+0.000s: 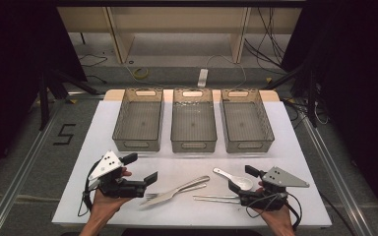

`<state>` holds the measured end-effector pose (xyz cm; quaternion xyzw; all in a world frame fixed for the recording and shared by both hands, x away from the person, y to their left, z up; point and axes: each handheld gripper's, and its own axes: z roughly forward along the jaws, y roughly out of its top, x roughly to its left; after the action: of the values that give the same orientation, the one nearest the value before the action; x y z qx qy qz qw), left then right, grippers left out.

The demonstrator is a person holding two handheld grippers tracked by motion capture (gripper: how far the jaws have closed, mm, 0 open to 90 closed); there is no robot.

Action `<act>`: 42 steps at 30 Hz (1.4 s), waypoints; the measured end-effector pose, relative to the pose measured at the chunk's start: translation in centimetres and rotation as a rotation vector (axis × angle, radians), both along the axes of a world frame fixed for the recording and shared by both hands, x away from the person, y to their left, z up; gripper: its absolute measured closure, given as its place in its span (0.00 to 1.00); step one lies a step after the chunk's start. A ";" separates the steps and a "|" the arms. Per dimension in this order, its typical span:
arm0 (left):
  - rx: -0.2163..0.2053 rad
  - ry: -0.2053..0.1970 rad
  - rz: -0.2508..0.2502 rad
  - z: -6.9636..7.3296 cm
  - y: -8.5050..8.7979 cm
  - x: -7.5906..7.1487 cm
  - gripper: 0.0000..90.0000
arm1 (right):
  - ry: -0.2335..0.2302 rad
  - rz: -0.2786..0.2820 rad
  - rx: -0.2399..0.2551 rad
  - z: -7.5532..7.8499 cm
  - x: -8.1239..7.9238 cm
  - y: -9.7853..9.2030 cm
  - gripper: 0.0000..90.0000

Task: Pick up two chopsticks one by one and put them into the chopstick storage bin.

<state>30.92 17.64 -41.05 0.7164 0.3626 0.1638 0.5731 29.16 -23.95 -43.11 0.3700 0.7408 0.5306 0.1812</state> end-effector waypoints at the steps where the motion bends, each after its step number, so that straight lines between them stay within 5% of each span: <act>1: 0.005 -0.002 -0.001 0.0 0.0 0.0 0.03 | 0.005 0.004 -0.002 0.0 0.0 0.0 0.24; 10: 0.009 -0.001 -0.002 0.0 0.0 0.0 0.03 | 0.034 0.057 -0.061 0.7 0.3 0.2 0.28; 20: 0.011 0.002 -0.004 0.0 0.0 0.0 0.03 | 0.104 0.178 -0.278 2.8 1.6 0.3 0.34; 27: 0.007 0.004 -0.008 0.0 -0.1 0.0 0.03 | 0.169 0.276 -0.495 3.8 2.0 1.4 0.39; 37: 0.018 0.004 -0.017 0.0 -0.2 0.0 0.03 | 0.294 0.321 -0.686 2.4 2.2 1.8 0.44; 42: 0.023 0.005 -0.019 0.0 -0.3 -0.1 0.03 | 0.322 0.334 -0.738 1.5 2.2 2.0 0.48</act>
<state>30.86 17.38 -41.07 0.7269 0.3551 0.1608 0.5654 31.41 -21.97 -41.61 0.2334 0.9493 0.1878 0.0950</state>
